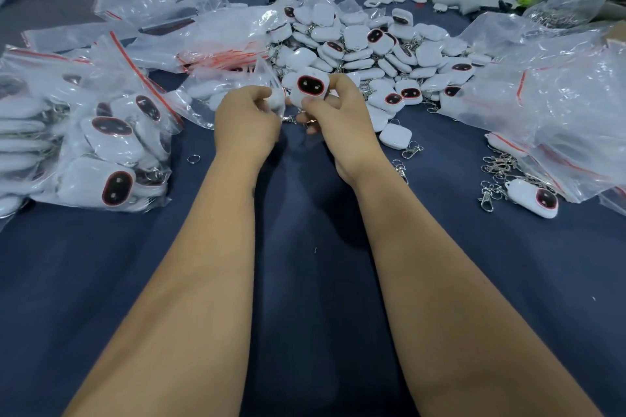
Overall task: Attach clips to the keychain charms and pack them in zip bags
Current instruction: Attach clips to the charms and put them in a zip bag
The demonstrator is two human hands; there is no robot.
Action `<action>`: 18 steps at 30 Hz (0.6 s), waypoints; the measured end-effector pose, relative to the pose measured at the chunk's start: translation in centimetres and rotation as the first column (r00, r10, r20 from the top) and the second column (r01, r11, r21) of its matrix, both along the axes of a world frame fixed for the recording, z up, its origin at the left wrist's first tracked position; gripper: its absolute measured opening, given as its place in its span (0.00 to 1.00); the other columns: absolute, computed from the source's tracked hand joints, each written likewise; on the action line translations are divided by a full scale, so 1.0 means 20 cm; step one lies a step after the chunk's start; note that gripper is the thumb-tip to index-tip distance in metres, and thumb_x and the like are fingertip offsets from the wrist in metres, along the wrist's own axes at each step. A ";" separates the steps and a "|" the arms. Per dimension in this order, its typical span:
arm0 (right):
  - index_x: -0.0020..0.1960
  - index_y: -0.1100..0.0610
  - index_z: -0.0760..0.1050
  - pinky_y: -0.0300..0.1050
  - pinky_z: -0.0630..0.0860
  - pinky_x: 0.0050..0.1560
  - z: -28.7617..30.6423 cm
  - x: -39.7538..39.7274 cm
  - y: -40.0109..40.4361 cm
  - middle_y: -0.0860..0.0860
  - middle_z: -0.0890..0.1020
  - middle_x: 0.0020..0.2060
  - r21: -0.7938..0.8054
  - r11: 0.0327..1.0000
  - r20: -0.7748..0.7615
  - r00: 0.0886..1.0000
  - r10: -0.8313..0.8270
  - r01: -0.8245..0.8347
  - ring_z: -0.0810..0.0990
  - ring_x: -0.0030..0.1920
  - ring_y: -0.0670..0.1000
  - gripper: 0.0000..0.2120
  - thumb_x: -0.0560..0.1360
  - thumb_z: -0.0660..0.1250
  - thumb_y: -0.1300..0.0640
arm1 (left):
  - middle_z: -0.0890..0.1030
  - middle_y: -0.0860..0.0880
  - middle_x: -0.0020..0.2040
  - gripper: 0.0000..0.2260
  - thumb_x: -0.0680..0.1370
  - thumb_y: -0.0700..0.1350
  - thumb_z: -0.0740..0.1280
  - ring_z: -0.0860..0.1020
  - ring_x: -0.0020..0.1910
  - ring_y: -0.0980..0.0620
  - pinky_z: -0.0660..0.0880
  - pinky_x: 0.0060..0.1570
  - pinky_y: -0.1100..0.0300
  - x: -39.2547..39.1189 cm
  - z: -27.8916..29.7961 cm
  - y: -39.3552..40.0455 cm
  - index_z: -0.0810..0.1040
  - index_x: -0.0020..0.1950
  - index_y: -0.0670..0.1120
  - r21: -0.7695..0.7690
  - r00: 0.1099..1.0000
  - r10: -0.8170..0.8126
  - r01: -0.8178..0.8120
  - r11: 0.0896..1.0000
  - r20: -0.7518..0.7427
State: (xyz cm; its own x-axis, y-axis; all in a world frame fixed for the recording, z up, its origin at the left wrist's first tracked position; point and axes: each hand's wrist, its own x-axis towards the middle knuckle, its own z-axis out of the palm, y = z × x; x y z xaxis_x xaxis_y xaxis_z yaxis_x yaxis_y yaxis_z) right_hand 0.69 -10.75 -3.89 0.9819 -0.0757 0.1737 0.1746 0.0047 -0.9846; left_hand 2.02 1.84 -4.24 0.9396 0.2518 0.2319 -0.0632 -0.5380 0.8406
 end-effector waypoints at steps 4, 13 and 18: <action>0.51 0.52 0.68 0.39 0.69 0.34 0.00 0.00 0.01 0.52 0.79 0.43 -0.057 0.998 -0.059 0.998 -0.001 -0.003 0.77 0.36 0.47 0.07 0.78 0.61 0.63 | 0.78 0.50 0.50 0.22 0.72 0.38 0.68 0.78 0.52 0.48 0.74 0.50 0.58 -0.01 0.00 -0.03 0.77 0.66 0.48 0.101 0.999 -0.046 0.045 0.994 0.007; 0.52 0.55 0.70 0.45 0.73 0.44 0.04 -0.05 0.02 0.49 0.79 0.34 -0.001 1.000 0.086 0.996 -0.008 0.008 0.75 0.37 0.48 0.05 0.78 0.64 0.63 | 0.75 0.45 0.61 0.16 0.73 0.48 0.69 0.76 0.57 0.45 0.67 0.45 0.57 -0.02 0.00 -0.06 0.77 0.61 0.53 0.250 0.999 -0.027 0.022 0.968 0.017; 0.54 0.53 0.68 0.54 0.79 0.48 0.01 -0.03 0.02 0.49 0.79 0.40 -0.181 0.982 0.017 0.999 -0.048 0.050 0.78 0.40 0.52 0.05 0.79 0.62 0.59 | 0.81 0.50 0.54 0.17 0.75 0.46 0.66 0.79 0.52 0.49 0.73 0.50 0.58 -0.02 0.01 -0.04 0.79 0.64 0.51 0.118 1.000 -0.013 0.012 0.993 0.005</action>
